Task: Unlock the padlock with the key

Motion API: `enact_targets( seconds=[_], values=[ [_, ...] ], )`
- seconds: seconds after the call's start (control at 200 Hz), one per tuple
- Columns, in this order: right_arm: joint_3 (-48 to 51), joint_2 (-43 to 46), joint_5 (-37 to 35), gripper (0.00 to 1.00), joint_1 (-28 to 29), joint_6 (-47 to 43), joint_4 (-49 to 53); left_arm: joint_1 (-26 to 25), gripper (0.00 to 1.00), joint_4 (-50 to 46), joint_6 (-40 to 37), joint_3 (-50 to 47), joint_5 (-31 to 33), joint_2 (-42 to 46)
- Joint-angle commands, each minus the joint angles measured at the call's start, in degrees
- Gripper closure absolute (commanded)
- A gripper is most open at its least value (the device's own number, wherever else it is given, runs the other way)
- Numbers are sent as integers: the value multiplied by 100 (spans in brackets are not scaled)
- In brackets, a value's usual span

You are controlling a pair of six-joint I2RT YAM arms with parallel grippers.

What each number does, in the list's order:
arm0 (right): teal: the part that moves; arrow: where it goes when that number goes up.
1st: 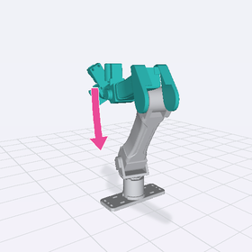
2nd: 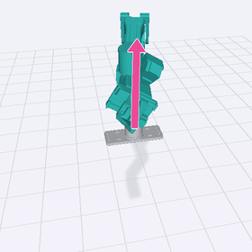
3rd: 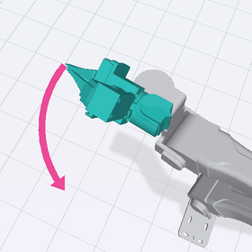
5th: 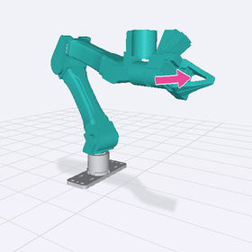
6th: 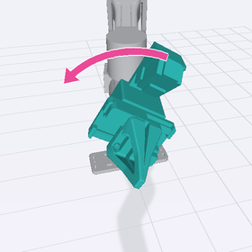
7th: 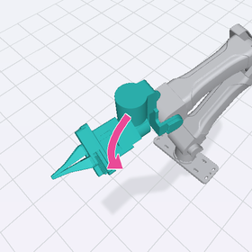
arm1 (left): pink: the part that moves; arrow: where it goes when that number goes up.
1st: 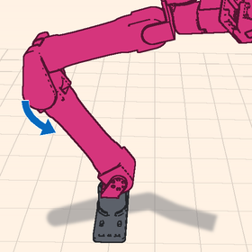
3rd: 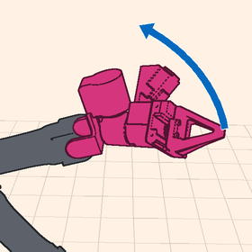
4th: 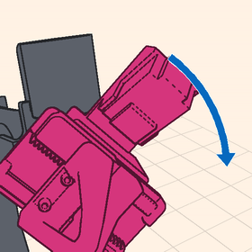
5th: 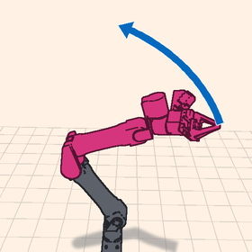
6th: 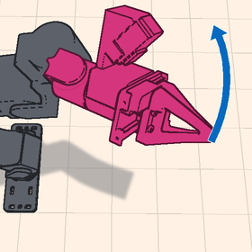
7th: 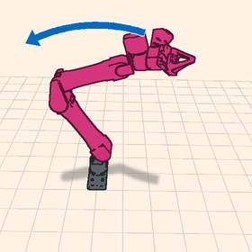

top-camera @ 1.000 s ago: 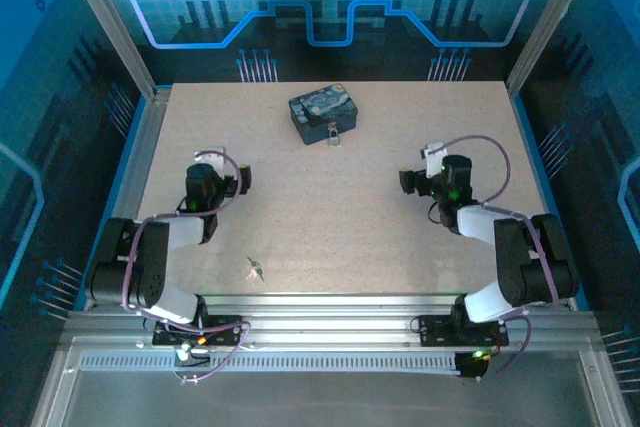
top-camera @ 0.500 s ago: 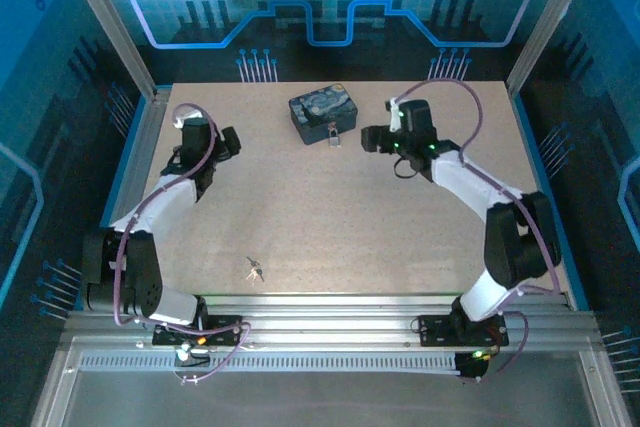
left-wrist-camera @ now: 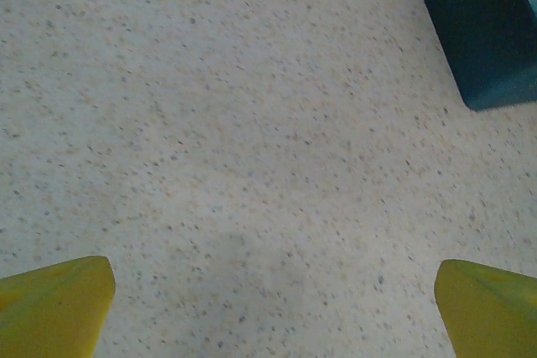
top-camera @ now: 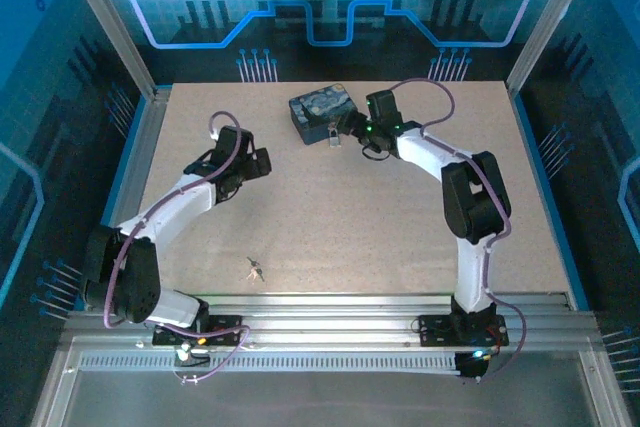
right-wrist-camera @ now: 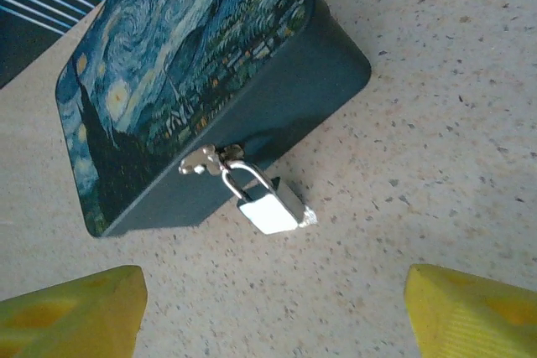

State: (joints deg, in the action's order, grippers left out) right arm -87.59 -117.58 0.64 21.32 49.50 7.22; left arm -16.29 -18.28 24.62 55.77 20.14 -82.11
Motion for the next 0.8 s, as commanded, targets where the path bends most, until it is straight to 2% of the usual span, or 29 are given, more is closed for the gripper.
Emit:
enact_targets(
  seconds=[0.0, 0.205, 0.405, 0.56, 0.795],
  values=[
    [-439, -318, 37, 20, -36, 515, -45, -183, 1, -296, 211, 31, 1, 100],
    [-1193, -1019, 133, 22, -102, 753, 0, -438, 1, -267, 282, 13, -55, 117],
    [-2129, -1774, 162, 26, -146, 816, 391, -471, 1, -334, 149, 83, 34, 195],
    [-2638, -2160, 335, 34, -165, 690, 752, -471, 1, -410, 45, 127, 114, 306],
    [-2178, -2079, 620, 44, -207, 254, 803, -469, 1, -558, -33, 145, 289, 427]
  ],
)
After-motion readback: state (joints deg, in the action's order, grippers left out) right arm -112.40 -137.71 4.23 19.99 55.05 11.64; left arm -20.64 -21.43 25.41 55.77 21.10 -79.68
